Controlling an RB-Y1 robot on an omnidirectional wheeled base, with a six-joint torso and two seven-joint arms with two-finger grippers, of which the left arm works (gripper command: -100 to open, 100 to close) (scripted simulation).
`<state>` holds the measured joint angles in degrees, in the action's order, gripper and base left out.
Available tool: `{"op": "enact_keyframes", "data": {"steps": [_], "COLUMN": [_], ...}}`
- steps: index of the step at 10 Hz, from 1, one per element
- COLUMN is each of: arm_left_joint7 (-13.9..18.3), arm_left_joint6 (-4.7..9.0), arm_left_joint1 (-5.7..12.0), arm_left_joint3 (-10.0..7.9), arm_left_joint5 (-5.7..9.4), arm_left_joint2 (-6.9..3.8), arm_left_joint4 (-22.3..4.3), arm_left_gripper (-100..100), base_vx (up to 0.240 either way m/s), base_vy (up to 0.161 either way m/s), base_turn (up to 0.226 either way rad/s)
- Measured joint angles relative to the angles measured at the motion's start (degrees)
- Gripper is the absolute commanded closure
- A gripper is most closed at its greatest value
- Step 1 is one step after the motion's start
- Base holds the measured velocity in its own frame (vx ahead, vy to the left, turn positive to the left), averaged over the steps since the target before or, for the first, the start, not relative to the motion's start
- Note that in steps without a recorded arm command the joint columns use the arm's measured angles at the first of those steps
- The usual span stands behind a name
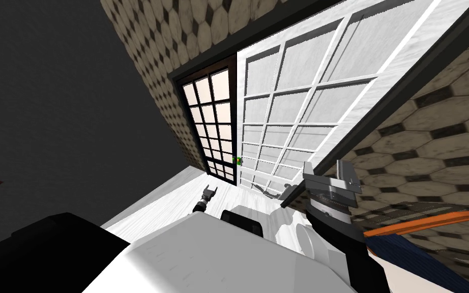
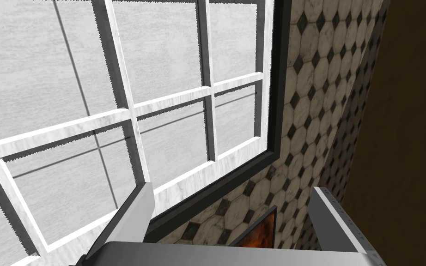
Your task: Pull the door open
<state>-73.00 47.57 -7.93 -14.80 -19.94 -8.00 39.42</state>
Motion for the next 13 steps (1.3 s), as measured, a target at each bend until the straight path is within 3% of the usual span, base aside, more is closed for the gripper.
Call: {"op": "enact_keyframes", "data": {"steps": [1,2,4,7,9,13], "arm_left_joint7": [-0.5,-0.7,-1.1,-1.9,-2.9,-4.5], "arm_left_joint6": [0.59,0.33,-1.32,0.28,0.94,1.08], "arm_left_joint1": [0.5,0.14,-1.72,-0.78,0.0,1.01], "arm_left_joint3": [-0.33,-0.4,-0.23,-0.71,-1.02,-1.13], "arm_left_joint5": [1.13,2.18,3.65,5.03,7.14,11.29], "arm_left_joint2": [-0.86,-1.59,-1.85,-2.74,-3.85,-5.36], "arm_left_joint4": [-2.2,-2.6,-0.9,-4.7,-7.7,-11.3], "arm_left_gripper": [-100,-100,-100,-100,-100,-100], "base_vx": [-0.106,-0.109,-0.062,-0.034,-0.062,-0.013], "base_vy": [0.028,0.036,0.029,0.018,0.045,0.034], "base_turn": [-0.032,-0.026,-0.011,-0.026,-0.061,-0.086]}}
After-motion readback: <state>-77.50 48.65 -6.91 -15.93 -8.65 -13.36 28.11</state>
